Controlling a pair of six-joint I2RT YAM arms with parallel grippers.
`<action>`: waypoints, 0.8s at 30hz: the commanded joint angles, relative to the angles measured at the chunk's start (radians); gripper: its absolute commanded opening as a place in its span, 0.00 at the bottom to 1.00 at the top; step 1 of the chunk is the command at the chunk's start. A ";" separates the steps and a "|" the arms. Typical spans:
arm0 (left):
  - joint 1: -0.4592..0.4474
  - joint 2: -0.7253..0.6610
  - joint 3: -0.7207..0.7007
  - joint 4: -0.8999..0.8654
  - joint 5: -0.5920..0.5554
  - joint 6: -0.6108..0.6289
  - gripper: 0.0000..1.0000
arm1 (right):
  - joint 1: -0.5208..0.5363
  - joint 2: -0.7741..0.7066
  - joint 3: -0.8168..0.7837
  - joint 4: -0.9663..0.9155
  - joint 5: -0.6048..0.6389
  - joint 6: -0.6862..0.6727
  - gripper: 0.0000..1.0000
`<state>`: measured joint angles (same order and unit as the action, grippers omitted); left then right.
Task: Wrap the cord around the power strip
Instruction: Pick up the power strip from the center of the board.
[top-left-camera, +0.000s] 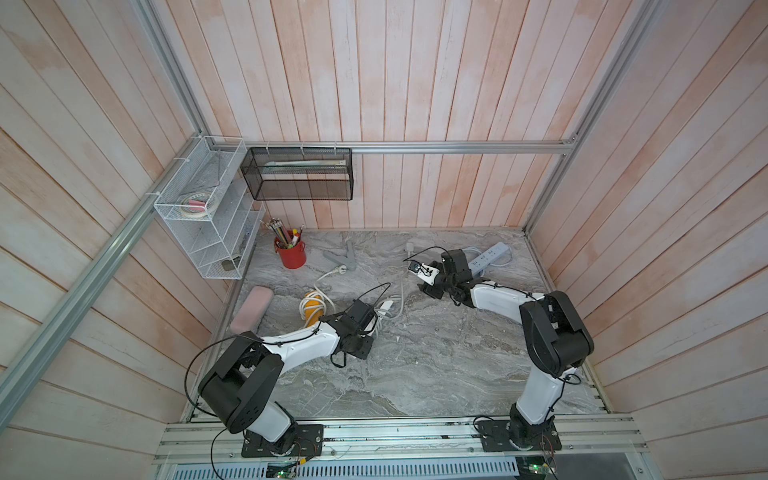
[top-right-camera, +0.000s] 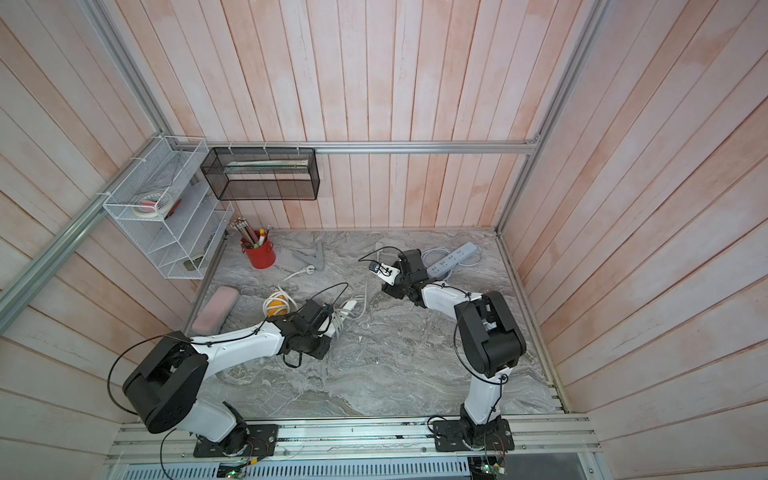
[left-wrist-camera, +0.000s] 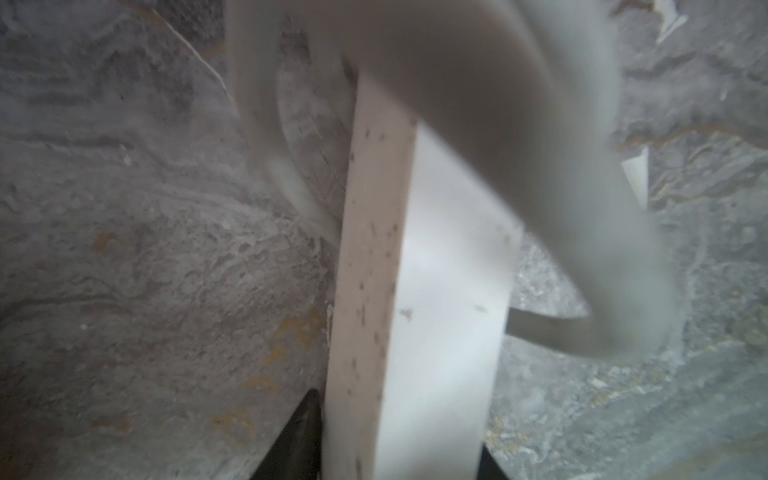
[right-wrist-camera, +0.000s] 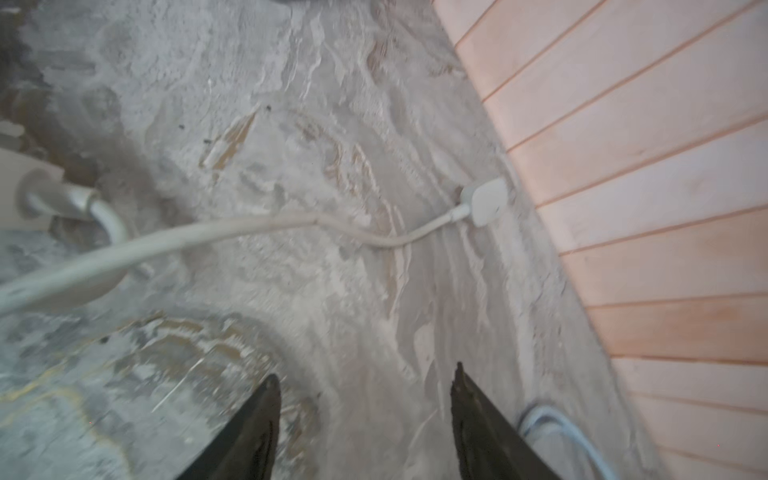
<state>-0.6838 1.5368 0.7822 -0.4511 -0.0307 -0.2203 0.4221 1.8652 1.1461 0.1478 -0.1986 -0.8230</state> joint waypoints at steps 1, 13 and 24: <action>0.004 -0.032 -0.018 0.022 -0.002 0.010 0.44 | 0.002 0.069 0.046 0.028 -0.152 -0.147 0.65; 0.006 -0.011 -0.003 0.026 0.021 0.043 0.41 | 0.005 0.229 0.097 0.161 -0.229 -0.191 0.64; 0.013 -0.013 -0.001 0.025 0.022 0.053 0.33 | 0.030 0.366 0.098 0.474 -0.199 -0.215 0.55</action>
<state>-0.6769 1.5307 0.7803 -0.4480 -0.0223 -0.1730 0.4488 2.1956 1.2282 0.5247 -0.4015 -1.0409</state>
